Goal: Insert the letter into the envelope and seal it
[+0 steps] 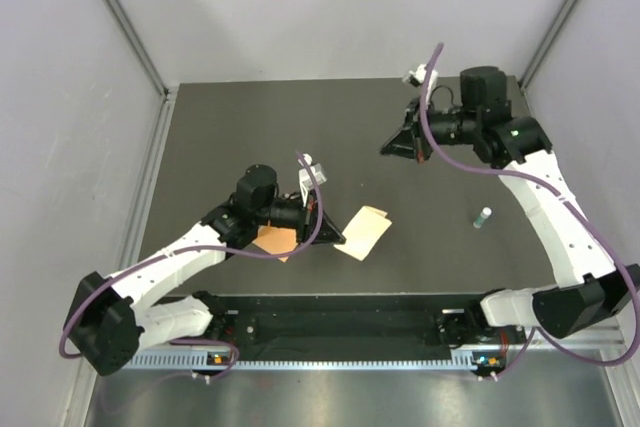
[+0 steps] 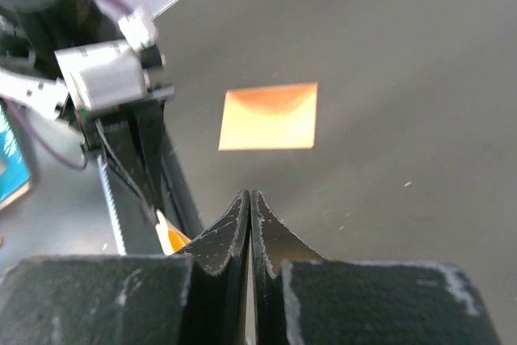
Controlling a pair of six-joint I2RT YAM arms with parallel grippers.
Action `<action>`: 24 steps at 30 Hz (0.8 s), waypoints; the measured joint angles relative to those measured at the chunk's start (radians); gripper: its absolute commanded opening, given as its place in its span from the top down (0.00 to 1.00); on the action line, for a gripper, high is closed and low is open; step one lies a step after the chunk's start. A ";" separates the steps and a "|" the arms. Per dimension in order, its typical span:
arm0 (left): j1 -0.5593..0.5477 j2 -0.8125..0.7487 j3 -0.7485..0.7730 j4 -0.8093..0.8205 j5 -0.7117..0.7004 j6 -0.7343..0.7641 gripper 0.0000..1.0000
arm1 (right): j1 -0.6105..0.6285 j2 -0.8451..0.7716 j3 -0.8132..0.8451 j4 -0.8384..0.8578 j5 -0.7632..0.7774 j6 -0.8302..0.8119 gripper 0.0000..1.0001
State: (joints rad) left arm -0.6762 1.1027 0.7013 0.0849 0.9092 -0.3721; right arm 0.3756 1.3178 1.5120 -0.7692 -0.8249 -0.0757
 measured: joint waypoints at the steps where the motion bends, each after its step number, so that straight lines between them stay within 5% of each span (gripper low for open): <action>1: 0.000 0.001 -0.004 -0.011 0.004 0.000 1.00 | -0.014 -0.001 0.013 0.008 0.005 0.004 1.00; 3: 0.000 0.002 -0.006 -0.027 0.006 -0.009 1.00 | -0.026 -0.007 0.023 0.039 0.014 0.027 0.96; 6: 0.000 0.006 -0.006 -0.023 -0.016 -0.039 1.00 | -0.027 -0.033 -0.012 0.096 0.042 0.099 0.50; 8: 0.000 0.029 -0.006 -0.002 -0.050 -0.072 1.00 | -0.027 -0.079 -0.079 0.145 0.080 0.163 0.31; 10: 0.000 0.079 0.000 0.016 -0.094 -0.119 1.00 | -0.027 -0.145 -0.168 0.184 0.133 0.227 0.01; 15: 0.002 0.333 0.081 0.083 -0.141 -0.262 1.00 | -0.027 -0.357 -0.372 0.222 0.293 0.350 0.01; 21: 0.004 0.676 0.230 0.184 -0.103 -0.397 0.99 | -0.027 -0.529 -0.419 0.186 0.476 0.395 0.01; 24: 0.004 0.803 0.262 0.243 -0.064 -0.461 0.70 | -0.027 -0.578 -0.419 0.168 0.536 0.401 0.01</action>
State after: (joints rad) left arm -0.6724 1.9057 0.9630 0.3283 0.8452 -0.8333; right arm 0.3489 0.7403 1.0927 -0.6014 -0.2886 0.3248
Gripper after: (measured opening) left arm 0.067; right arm 0.987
